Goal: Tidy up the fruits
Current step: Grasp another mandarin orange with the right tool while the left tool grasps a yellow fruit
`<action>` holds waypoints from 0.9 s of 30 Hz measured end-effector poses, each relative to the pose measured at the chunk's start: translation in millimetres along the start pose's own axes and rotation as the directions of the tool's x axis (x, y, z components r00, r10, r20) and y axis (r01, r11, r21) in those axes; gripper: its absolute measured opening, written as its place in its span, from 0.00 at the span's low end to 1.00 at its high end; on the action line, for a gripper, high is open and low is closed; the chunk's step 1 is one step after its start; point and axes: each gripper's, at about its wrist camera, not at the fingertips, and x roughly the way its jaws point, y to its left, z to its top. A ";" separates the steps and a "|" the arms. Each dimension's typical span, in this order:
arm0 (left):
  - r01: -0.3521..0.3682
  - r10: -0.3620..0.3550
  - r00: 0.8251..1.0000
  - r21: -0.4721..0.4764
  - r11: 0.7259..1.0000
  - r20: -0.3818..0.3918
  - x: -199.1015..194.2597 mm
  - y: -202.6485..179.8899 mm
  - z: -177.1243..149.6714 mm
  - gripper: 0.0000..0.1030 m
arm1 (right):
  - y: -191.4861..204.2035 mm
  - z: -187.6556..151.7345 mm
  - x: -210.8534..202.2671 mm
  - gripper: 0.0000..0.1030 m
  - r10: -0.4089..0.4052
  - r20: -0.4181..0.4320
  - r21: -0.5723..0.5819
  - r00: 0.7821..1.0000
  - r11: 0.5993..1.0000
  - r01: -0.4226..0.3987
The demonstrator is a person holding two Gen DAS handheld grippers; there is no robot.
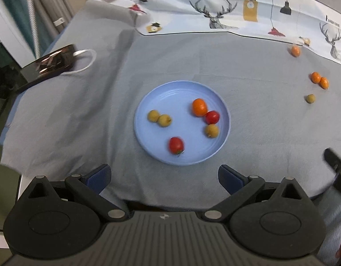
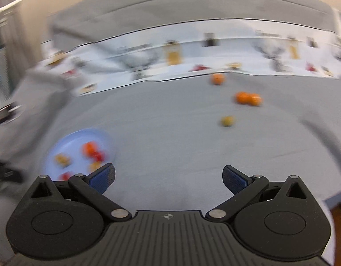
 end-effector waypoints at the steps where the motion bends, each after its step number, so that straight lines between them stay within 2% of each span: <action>1: -0.001 0.001 1.000 0.007 1.000 -0.005 3.7 -7.5 7.1 1.00 | -13.0 2.2 7.9 0.99 -0.041 0.008 0.023 0.999 0.999 0.041; 5: 0.014 -0.013 0.999 0.023 1.000 -0.046 21.8 -37.8 36.7 1.00 | -64.8 13.7 43.8 0.99 -0.169 0.036 0.111 0.985 0.980 0.164; 9: 0.025 -0.023 0.996 0.019 1.000 -0.091 44.5 -66.8 63.9 1.00 | -113.5 32.0 92.7 0.99 -0.289 0.067 0.139 0.955 0.951 0.277; 13: 0.021 -0.018 0.991 0.022 1.000 -0.129 69.4 -94.8 87.4 1.00 | -153.4 49.4 152.1 0.99 -0.351 0.063 0.152 0.934 0.928 0.339; 17: 0.018 -0.009 0.988 0.057 0.998 -0.155 95.1 -126.7 105.5 1.00 | -183.5 64.8 213.4 0.99 -0.357 0.044 0.156 0.933 0.925 0.347; 21: 0.035 -0.013 0.988 0.139 0.990 -0.152 121.5 -172.8 120.4 1.00 | -200.5 79.2 268.0 0.99 -0.329 0.012 0.133 0.944 0.937 0.324; 24: 0.061 -0.030 0.987 0.202 0.977 -0.156 141.8 -210.2 128.6 1.00 | -204.5 91.6 295.1 0.99 -0.305 0.005 0.103 0.952 0.947 0.303; 27: 0.103 -0.062 0.986 0.275 0.956 -0.155 160.3 -253.0 134.9 1.00 | -201.0 101.0 309.2 0.96 -0.307 0.050 0.037 0.950 0.952 0.305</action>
